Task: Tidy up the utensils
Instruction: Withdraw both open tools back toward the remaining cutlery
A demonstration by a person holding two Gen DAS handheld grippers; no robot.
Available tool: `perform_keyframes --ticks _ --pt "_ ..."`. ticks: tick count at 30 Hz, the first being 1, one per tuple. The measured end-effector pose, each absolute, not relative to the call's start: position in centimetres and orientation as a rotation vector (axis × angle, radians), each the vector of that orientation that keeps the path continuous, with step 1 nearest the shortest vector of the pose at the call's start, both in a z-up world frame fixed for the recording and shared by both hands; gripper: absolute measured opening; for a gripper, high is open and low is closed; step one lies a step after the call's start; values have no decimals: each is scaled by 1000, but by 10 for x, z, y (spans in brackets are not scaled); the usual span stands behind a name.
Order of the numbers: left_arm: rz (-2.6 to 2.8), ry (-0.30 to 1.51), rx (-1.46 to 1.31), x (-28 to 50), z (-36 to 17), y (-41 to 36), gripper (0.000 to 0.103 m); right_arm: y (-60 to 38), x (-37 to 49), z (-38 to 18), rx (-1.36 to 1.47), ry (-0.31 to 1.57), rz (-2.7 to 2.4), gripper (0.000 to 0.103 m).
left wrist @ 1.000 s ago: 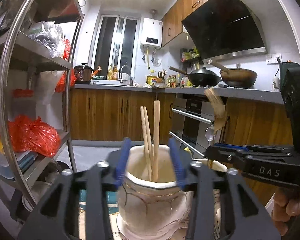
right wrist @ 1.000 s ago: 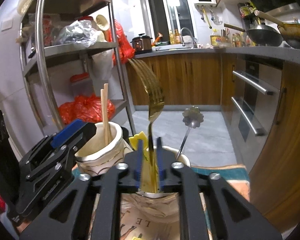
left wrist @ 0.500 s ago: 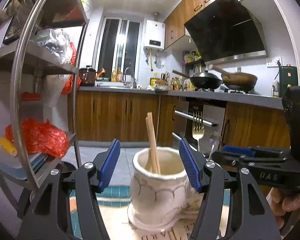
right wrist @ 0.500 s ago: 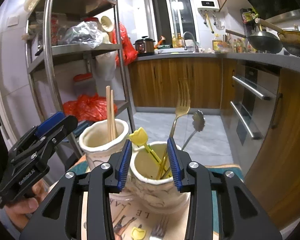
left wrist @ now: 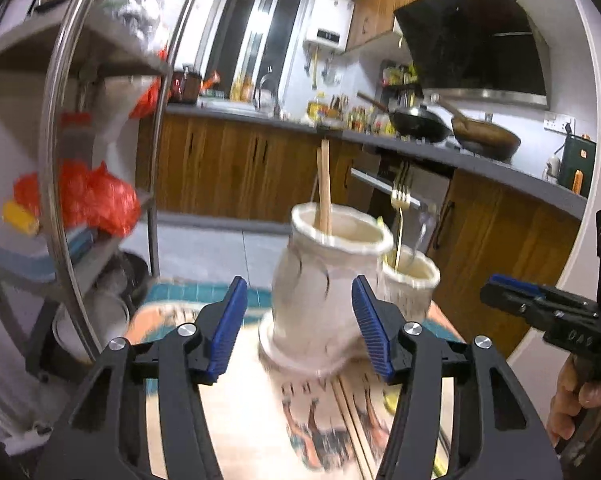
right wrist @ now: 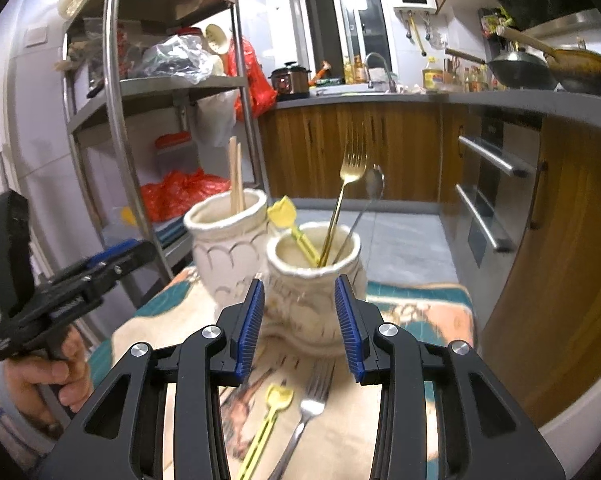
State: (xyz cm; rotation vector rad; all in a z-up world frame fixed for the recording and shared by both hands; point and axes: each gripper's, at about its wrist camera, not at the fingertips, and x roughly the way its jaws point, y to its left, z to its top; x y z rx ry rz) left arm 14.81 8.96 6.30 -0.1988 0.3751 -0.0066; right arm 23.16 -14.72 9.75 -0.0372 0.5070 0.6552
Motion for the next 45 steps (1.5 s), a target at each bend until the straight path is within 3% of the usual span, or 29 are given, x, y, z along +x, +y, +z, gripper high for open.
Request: perform_keyframes --ticks 21,32,45 --pt "-142 716 -15 159 -8 35 42 -143 234 14 -139 832 653 38" --pt "-133 819 28 166 -28 29 37 -127 229 -3 -241 883 649 36" --pt "-115 832 43 169 -26 33 30 -134 227 -1 -299 882 653 20"
